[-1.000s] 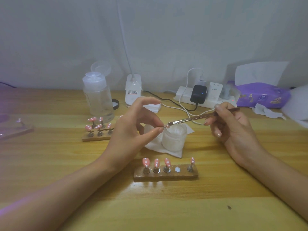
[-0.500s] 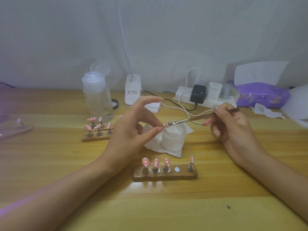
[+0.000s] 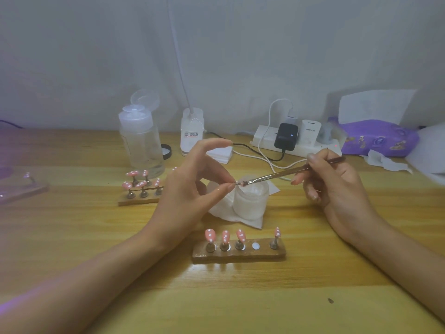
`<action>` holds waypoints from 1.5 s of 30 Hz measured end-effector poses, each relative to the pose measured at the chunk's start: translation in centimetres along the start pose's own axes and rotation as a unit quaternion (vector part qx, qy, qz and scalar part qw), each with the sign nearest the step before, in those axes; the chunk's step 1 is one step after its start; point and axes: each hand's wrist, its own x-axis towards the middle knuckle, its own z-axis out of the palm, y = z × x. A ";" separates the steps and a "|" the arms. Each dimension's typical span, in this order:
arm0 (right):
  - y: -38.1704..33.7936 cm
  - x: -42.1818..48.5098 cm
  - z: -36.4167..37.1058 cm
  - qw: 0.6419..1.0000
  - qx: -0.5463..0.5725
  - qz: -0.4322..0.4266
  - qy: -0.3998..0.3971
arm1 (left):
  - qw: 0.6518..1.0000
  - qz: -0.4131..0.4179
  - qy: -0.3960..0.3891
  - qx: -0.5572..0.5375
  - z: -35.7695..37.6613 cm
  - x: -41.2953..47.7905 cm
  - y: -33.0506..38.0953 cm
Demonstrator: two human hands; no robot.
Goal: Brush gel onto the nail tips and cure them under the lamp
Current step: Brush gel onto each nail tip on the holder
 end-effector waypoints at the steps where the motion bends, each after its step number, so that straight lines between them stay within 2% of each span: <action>1: 0.0 0.0 -0.1 1.000 0.006 -0.001 0.007 | 1.000 -0.001 0.000 -0.002 0.0 0.0 0.0; 5: -0.1 -0.1 0.0 1.000 0.009 -0.014 -0.013 | 1.000 -0.003 -0.003 -0.006 0.0 0.0 -0.1; 10: 0.0 0.0 -0.2 1.000 -0.001 -0.007 0.013 | 1.000 -0.002 -0.009 -0.004 -0.1 0.0 0.0; 14: 0.0 0.0 0.0 1.000 0.001 -0.013 -0.012 | 1.000 0.000 -0.015 -0.009 -0.2 -0.1 0.0; 18: 0.1 0.1 -0.1 1.000 0.001 -0.005 0.009 | 1.000 0.002 -0.013 -0.012 -0.2 0.0 0.0; 22: 0.1 0.0 -0.1 1.000 0.003 -0.012 -0.019 | 1.000 0.003 -0.014 -0.012 -0.2 -0.1 0.0; 26: 0.1 0.0 -0.1 1.000 0.009 -0.001 0.000 | 1.000 0.003 -0.016 -0.013 -0.2 -0.1 0.1; 38: 0.0 0.0 -0.1 0.999 0.010 -0.004 -0.031 | 1.000 0.007 -0.014 -0.004 -0.1 0.0 0.1; 42: 0.0 0.2 -0.1 1.000 0.006 0.001 -0.002 | 1.000 0.007 -0.014 -0.003 -0.2 0.0 0.1; 45: 0.0 0.1 -0.2 1.000 0.015 -0.012 -0.019 | 1.000 0.006 -0.015 -0.005 -0.2 0.0 0.1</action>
